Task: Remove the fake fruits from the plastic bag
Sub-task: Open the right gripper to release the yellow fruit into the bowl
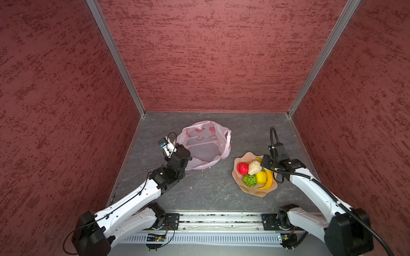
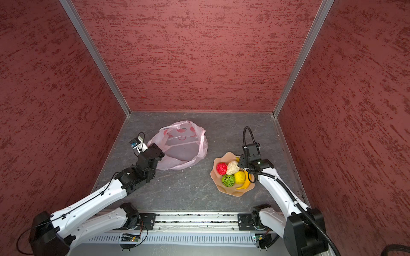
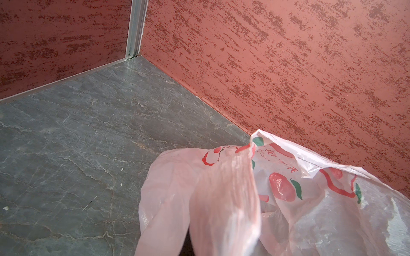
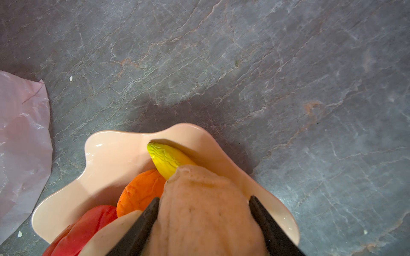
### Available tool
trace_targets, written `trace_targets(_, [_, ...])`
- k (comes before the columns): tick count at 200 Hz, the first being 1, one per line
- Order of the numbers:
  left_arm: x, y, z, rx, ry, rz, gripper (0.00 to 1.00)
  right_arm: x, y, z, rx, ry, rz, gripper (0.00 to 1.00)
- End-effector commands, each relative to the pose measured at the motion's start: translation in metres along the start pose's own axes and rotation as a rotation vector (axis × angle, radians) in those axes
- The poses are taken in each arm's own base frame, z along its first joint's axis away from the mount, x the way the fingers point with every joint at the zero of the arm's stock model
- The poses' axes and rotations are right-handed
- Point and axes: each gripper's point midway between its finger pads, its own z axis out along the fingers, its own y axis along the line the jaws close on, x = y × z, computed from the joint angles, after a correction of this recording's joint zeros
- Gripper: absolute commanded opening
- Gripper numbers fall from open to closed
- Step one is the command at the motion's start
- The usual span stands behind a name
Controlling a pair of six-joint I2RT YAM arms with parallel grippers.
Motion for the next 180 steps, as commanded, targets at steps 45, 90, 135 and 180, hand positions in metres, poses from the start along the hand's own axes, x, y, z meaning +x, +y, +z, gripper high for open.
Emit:
trace_targets(45, [0.0001, 0.0054, -0.0023, 0.002, -0.003, -0.004, 0.00, -0.0040, -0.0009, -0.0079, -0.008, -0.022, 0.026, 0.68])
trace_targets(90, [-0.0002, 0.0068, -0.0034, 0.004, -0.005, -0.006, 0.00, -0.0031, -0.0003, -0.0085, -0.013, -0.018, 0.034, 0.69])
trace_targets(135, [-0.0005, 0.0081, -0.0038, 0.002, -0.007, -0.009, 0.00, -0.0020, -0.0008, -0.0110, -0.016, -0.015, 0.038, 0.74])
trace_targets(180, [-0.0032, 0.0053, -0.0046, 0.011, -0.010, -0.003, 0.00, -0.0017, 0.0003, -0.0119, -0.022, -0.013, 0.044, 0.74])
